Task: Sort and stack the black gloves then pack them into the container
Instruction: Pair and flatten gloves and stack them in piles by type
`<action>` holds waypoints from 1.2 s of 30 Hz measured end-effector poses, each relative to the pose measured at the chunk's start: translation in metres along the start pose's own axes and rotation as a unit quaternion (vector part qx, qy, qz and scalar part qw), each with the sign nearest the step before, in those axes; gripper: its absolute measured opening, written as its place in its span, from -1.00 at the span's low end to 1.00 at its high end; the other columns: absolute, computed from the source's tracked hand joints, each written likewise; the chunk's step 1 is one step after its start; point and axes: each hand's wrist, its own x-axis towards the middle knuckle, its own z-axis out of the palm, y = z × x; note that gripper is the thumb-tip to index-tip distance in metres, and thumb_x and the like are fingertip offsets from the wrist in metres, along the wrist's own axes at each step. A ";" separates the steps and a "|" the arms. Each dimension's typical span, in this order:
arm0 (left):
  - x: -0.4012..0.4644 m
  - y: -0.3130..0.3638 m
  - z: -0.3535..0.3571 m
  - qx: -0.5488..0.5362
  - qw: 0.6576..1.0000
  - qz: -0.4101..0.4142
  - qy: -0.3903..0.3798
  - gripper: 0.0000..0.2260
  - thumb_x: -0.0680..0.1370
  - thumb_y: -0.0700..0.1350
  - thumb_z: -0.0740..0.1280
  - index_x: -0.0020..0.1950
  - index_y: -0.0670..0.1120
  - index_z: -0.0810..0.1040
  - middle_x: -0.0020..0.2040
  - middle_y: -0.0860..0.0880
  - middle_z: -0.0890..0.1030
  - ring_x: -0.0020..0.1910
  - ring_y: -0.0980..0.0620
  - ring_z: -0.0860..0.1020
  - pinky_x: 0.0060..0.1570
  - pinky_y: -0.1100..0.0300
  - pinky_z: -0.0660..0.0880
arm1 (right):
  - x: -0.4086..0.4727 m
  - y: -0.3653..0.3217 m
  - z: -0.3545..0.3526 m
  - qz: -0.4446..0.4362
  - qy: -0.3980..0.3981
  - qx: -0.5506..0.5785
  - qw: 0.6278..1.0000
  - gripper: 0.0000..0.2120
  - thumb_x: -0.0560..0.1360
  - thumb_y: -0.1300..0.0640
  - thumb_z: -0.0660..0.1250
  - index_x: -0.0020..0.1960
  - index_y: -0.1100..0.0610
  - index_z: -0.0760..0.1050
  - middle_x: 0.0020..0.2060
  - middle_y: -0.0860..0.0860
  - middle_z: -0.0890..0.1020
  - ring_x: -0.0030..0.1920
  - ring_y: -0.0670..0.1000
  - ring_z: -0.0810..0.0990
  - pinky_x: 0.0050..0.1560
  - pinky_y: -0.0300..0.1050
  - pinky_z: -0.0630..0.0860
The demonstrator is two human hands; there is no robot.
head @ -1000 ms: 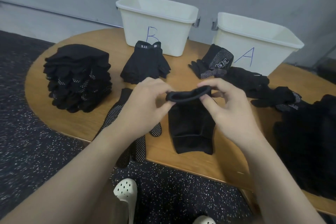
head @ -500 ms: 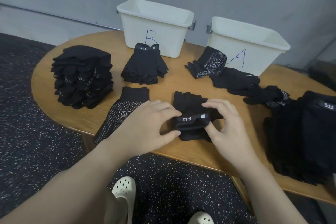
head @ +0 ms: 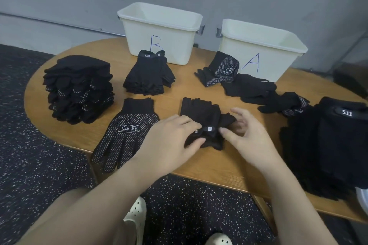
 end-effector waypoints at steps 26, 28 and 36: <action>0.004 0.012 0.014 0.065 0.996 0.047 -0.033 -0.62 0.51 0.23 0.31 0.17 0.06 0.71 -0.09 0.12 0.60 -0.09 0.04 0.55 -0.15 0.14 0.54 | 0.006 -0.003 0.019 -0.212 0.128 -0.102 0.963 -0.69 0.63 0.07 0.24 0.31 0.11 0.57 0.35 -0.03 0.52 0.41 -0.06 0.40 0.46 -0.23 0.23; 0.004 0.010 0.012 0.062 0.996 0.053 -0.038 -0.63 0.52 0.21 0.29 0.18 0.06 0.70 -0.09 0.12 0.59 -0.09 0.06 0.53 -0.17 0.18 0.50 | 0.003 -0.006 0.026 -0.226 0.026 -0.142 0.963 -0.62 0.69 0.08 0.14 0.46 0.03 0.49 0.52 -0.14 0.40 0.57 -0.16 0.20 0.59 -0.16 0.03; -0.001 -0.001 -0.005 0.023 0.993 0.043 -0.104 -0.53 0.60 0.13 0.34 0.46 -0.05 0.52 0.26 0.07 0.60 0.22 0.07 0.51 0.30 0.12 0.46 | 0.002 0.011 0.019 -0.098 -0.170 -0.245 0.950 -0.38 0.64 -0.26 -0.23 0.66 -0.16 0.04 0.60 -0.36 -0.06 0.57 -0.32 -0.26 0.62 -0.05 -0.30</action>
